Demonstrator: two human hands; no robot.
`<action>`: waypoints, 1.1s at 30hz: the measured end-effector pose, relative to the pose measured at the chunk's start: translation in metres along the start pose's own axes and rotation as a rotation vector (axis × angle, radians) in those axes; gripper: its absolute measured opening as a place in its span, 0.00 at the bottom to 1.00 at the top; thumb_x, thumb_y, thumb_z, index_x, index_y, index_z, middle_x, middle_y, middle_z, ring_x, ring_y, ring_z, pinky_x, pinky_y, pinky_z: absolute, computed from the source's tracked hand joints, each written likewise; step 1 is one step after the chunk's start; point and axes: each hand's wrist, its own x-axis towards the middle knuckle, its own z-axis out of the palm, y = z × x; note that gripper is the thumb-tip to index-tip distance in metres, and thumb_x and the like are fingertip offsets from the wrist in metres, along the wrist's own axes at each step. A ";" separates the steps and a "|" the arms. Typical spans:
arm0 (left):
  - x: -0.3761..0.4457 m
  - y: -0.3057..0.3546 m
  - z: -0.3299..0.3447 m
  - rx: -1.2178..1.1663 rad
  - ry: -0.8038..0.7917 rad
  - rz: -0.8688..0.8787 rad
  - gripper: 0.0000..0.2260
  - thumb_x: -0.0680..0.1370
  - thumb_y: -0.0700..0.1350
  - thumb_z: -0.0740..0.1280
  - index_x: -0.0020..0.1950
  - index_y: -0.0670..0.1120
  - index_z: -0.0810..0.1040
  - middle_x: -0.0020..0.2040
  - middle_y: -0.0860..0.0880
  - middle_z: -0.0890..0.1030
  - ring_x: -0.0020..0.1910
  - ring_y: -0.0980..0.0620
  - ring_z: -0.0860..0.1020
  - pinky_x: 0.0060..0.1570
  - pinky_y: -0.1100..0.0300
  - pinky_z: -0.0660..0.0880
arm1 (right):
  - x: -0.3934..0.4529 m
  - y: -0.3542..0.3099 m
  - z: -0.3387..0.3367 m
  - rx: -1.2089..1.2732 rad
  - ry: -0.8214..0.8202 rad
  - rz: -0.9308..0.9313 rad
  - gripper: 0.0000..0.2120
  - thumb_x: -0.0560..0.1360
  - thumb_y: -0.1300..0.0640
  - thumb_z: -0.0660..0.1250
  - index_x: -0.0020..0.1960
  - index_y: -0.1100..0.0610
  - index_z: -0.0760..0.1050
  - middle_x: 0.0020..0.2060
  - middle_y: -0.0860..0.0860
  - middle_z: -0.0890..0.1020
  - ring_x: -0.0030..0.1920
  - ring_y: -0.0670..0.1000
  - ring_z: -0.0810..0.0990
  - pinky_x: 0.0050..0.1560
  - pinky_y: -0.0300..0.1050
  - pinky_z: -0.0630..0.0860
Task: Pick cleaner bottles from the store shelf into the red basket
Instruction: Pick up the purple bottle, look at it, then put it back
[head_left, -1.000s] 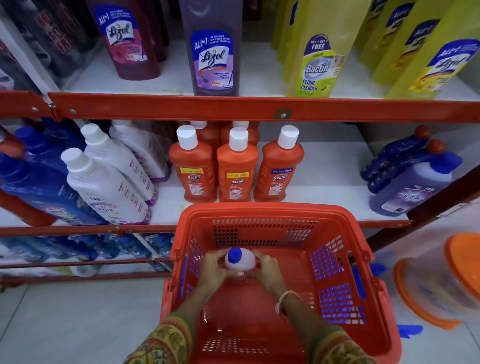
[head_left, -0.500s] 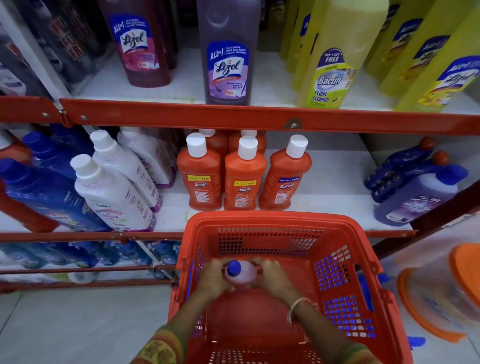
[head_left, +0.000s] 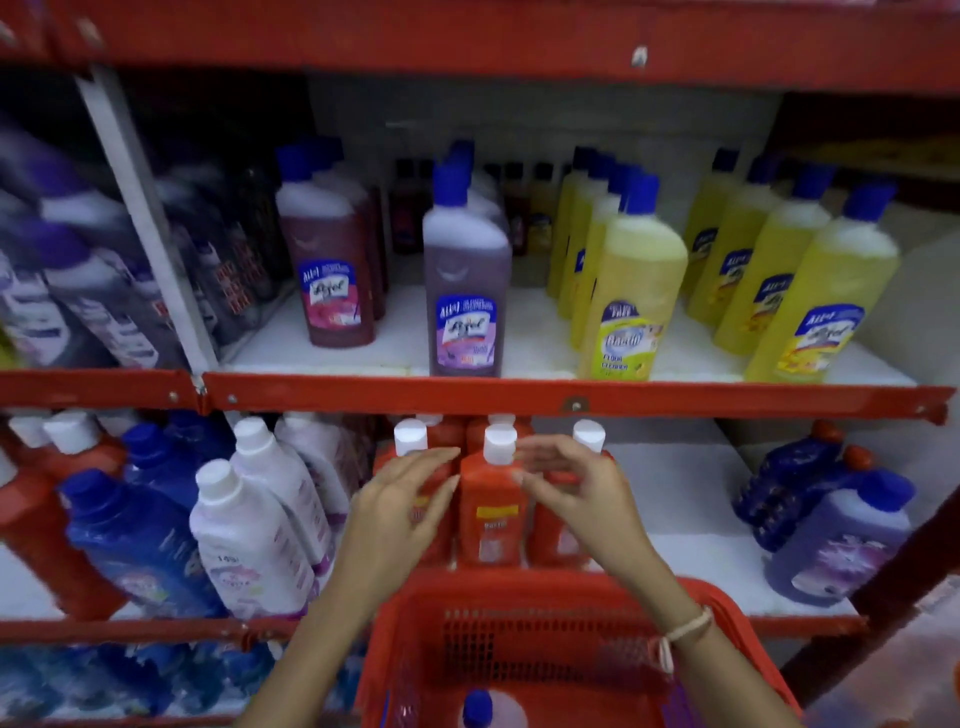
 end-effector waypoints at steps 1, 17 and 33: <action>0.014 0.000 -0.002 0.040 0.075 0.049 0.15 0.77 0.51 0.62 0.59 0.48 0.79 0.57 0.52 0.82 0.55 0.56 0.79 0.59 0.59 0.73 | 0.011 -0.009 -0.003 0.024 0.057 -0.042 0.11 0.70 0.62 0.74 0.51 0.54 0.81 0.45 0.48 0.86 0.46 0.43 0.84 0.46 0.37 0.80; 0.083 -0.056 0.008 0.552 -0.013 -0.072 0.27 0.80 0.59 0.42 0.67 0.51 0.72 0.67 0.49 0.75 0.69 0.49 0.69 0.70 0.43 0.50 | 0.143 -0.046 0.014 0.117 0.009 -0.116 0.38 0.63 0.47 0.79 0.67 0.49 0.64 0.58 0.44 0.78 0.56 0.41 0.79 0.57 0.41 0.78; 0.082 -0.061 0.005 0.574 -0.050 -0.030 0.21 0.80 0.58 0.48 0.70 0.55 0.65 0.70 0.50 0.71 0.71 0.49 0.65 0.71 0.42 0.48 | 0.119 -0.093 0.039 -0.475 0.709 -0.427 0.26 0.70 0.45 0.72 0.62 0.57 0.71 0.47 0.55 0.77 0.47 0.55 0.75 0.39 0.47 0.77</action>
